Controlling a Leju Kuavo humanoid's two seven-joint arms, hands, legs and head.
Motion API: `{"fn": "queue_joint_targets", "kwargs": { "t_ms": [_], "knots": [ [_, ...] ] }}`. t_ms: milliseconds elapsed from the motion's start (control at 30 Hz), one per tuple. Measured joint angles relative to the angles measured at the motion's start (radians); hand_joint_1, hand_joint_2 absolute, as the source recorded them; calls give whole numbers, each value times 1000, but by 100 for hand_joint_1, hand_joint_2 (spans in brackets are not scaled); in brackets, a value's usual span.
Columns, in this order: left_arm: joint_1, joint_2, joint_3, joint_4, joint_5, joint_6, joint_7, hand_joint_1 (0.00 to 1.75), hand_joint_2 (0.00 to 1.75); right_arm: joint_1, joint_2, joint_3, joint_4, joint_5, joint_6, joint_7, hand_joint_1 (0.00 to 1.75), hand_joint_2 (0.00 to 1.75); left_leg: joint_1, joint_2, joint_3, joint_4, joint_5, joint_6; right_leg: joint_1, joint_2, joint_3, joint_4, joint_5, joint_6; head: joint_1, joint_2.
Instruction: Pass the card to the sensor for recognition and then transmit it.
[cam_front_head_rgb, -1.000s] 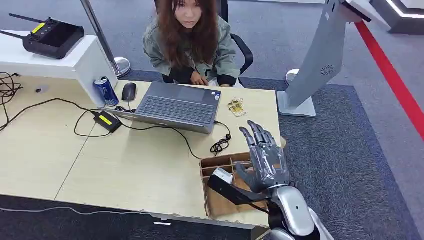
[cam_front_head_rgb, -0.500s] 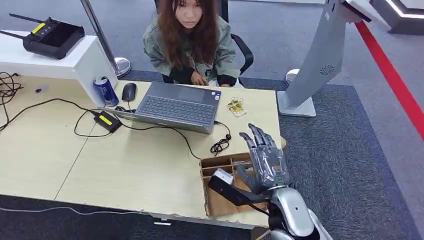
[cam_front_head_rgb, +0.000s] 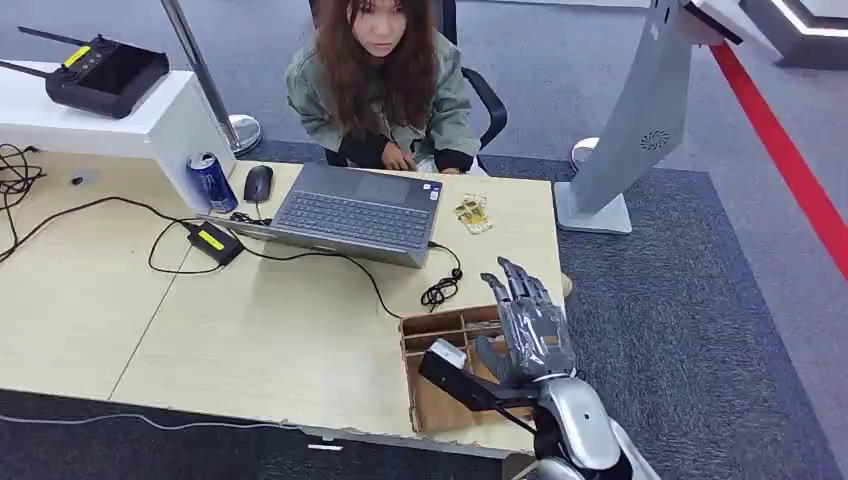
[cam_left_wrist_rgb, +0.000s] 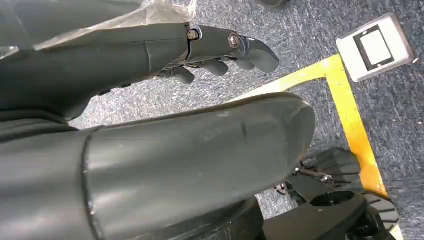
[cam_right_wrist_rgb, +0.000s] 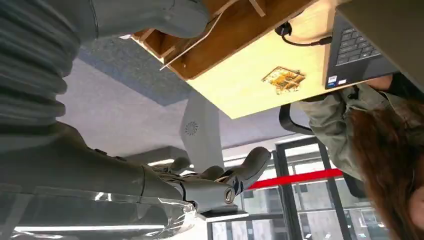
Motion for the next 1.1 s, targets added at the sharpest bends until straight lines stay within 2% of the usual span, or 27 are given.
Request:
{"fn": "queue_joint_targets", "kwargs": {
  "t_ms": [467, 1100],
  "knots": [
    [0, 0, 0, 0, -1, 0, 0, 0, 0, -1, 0, -6, 90, -3, -25, 3, 38, 175, 0, 0, 0, 0, 0, 0, 0, 0, 0, 0, 0, 0, 0, 0],
    [0, 0, 0, 0, -2, 0, 0, 0, 0, -2, 9, -9, 137, -3, -26, 9, 38, 175, 0, 0, 0, 0, 0, 0, 0, 0, 0, 0, 0, 0, 0, 0]
  ]
}}
